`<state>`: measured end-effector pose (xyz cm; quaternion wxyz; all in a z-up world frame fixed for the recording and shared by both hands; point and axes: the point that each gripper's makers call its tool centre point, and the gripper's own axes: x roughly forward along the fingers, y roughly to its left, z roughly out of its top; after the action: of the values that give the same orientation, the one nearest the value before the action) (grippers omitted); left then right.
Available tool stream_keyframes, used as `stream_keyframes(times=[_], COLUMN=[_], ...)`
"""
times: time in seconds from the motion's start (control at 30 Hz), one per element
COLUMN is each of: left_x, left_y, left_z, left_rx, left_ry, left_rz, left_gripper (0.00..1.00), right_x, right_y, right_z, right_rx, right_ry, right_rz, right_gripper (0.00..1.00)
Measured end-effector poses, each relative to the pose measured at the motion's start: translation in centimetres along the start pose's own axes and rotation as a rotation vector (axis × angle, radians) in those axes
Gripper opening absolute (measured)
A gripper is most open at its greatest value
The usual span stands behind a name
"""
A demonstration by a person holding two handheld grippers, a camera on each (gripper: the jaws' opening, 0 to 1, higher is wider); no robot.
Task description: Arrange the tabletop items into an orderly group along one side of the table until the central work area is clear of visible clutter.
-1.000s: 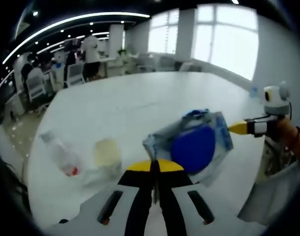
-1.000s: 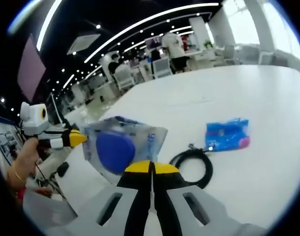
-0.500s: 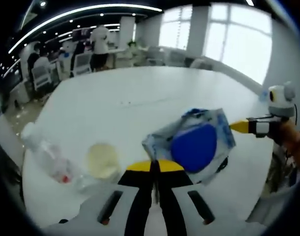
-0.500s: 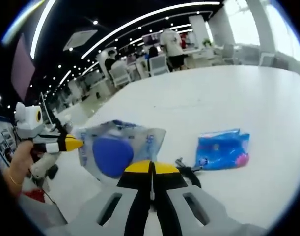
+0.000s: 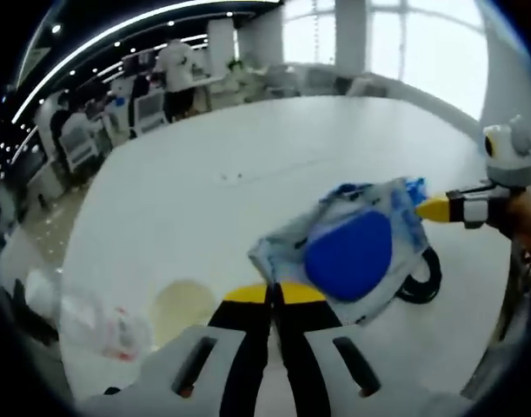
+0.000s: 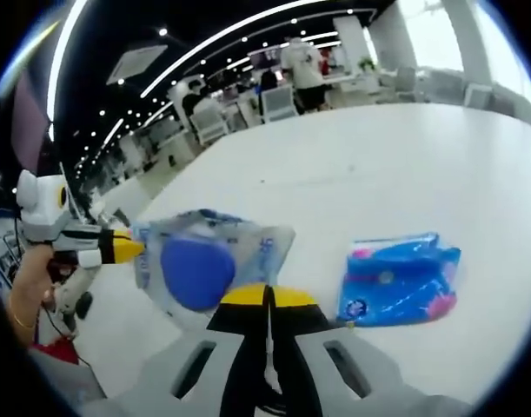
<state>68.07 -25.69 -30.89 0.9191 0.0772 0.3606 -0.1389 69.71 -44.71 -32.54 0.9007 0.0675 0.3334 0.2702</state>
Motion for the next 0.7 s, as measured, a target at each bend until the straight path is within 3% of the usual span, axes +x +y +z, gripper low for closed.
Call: stream_keyframes(times=[0.23, 0.7], left_x=[1.6, 4.4], left_y=[0.9, 1.4], left_z=[0.5, -0.1], left_rx=[0.021, 0.12], left_ry=[0.005, 0.07], left_rz=[0.036, 0.108], left_gripper=[0.0, 0.02], right_x=[1.6, 4.2], right_y=[-0.5, -1.9], right_z=[0.0, -0.7], right_rx=[0.006, 0.029], right_ry=[0.023, 0.075], right_rz=[0.0, -0.025], right_gripper=[0.01, 0.01])
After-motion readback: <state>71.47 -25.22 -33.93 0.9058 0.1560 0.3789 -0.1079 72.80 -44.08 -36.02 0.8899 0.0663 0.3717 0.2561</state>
